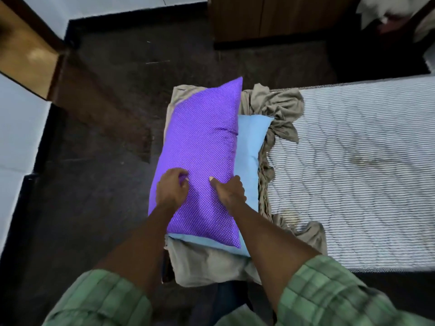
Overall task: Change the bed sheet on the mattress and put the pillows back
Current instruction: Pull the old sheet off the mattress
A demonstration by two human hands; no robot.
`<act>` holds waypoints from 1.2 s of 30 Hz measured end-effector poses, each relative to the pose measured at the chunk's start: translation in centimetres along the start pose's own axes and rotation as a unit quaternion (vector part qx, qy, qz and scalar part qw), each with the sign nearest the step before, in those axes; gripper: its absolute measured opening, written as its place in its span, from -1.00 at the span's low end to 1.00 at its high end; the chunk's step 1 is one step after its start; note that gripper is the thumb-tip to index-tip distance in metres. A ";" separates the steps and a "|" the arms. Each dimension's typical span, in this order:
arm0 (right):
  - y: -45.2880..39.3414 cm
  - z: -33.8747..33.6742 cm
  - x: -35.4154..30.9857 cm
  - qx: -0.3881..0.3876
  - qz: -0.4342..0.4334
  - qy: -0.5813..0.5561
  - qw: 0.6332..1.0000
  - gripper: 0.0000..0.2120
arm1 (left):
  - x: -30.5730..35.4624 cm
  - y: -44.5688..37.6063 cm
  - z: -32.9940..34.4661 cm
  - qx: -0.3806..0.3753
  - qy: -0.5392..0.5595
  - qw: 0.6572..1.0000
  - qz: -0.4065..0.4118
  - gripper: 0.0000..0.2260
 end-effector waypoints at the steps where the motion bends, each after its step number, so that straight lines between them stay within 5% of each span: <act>1: 0.2 0.3 0.1 0.006 0.020 -0.001 1.000 -0.12 | -0.3 0.2 0.4 -0.027 0.013 1.000 0.005 -0.78; 5: 0.7 0.3 0.5 0.001 0.029 0.041 0.999 -0.57 | 0.2 0.3 0.1 -0.038 0.025 0.999 -0.025 -0.86; 7: 1.6 -0.4 0.9 0.004 0.016 0.055 0.998 -0.60 | 1.0 0.3 0.3 -0.058 0.010 0.998 -0.015 -0.81; 10: 2.1 -1.7 3.0 0.017 0.010 0.061 0.998 -0.53 | 0.6 -1.1 0.4 -0.047 -0.015 0.998 -0.034 -0.58; 15: 1.9 -4.6 9.5 0.068 0.049 0.127 0.988 -0.66 | -3.4 -2.6 0.2 -0.054 0.022 0.980 -0.192 -0.10; 18: 1.1 -5.4 11.5 0.061 0.100 0.156 0.981 -0.59 | -5.7 -2.8 2.4 -0.154 0.069 0.962 -0.214 0.04; 20: 0.0 -5.4 10.7 0.073 0.107 0.087 0.988 -0.44 | -5.2 -3.2 3.2 -0.177 0.156 0.947 -0.217 -0.05; 23: -3.8 -2.8 8.3 0.043 0.058 -0.132 0.989 -0.03 | -4.2 -4.3 4.1 -0.147 0.292 0.916 -0.231 -0.08; 26: -6.0 -2.0 6.5 0.068 0.061 -0.166 0.982 0.36 | -4.8 -5.6 5.2 -0.098 0.389 0.871 -0.285 -0.11; 30: -3.3 -5.4 5.4 0.200 0.102 -0.213 0.951 -0.05 | -4.1 -7.6 5.5 -0.134 0.403 0.870 -0.250 -0.22; 33: -4.4 -5.1 6.4 0.226 0.135 -0.200 0.944 -0.05 | -4.1 -9.5 5.6 -0.170 0.322 0.914 -0.177 -0.27; 36: -7.7 -3.6 7.4 0.183 0.138 -0.178 0.957 0.12 | -5.8 -10.4 5.4 -0.110 0.267 0.946 -0.145 -0.14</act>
Point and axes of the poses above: each hand's wrist, its own y-axis away from the middle knuckle, its own z-axis out of the palm, x = y × z, the point moved 8 cm from there along -y, towards the middle knuckle, and after that the axes turned 10 degrees about y, right-handed, at the moved point
